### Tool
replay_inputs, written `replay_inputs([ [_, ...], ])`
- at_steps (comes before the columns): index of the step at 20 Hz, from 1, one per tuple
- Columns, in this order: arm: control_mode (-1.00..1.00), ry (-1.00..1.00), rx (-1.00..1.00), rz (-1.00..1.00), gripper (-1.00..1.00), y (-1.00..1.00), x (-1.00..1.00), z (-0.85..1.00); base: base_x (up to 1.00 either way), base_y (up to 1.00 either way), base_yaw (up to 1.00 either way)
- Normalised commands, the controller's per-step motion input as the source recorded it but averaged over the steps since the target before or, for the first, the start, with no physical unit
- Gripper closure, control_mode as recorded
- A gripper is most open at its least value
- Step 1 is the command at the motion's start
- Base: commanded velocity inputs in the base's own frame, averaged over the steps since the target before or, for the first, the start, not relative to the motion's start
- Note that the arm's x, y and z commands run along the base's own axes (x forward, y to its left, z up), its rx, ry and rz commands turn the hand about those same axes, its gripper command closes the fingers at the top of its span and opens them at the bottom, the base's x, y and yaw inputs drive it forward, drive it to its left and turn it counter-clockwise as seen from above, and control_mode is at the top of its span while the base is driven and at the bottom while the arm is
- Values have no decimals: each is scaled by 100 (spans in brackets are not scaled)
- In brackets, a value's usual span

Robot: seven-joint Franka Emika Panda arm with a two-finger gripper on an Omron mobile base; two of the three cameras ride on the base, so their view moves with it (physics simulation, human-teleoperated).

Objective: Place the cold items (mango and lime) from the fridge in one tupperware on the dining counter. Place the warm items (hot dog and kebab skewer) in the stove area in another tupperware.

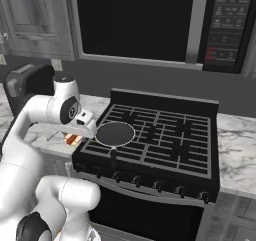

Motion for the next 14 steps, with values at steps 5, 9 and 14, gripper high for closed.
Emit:
replay_inputs([
  [5,100,0,0,5,100,0,-6,0,-11,0,4],
  [9,100,0,0,0,100,0,0,0,-73,47,37],
  [14,100,0,0,0,100,0,0,0,-55,93,74],
])
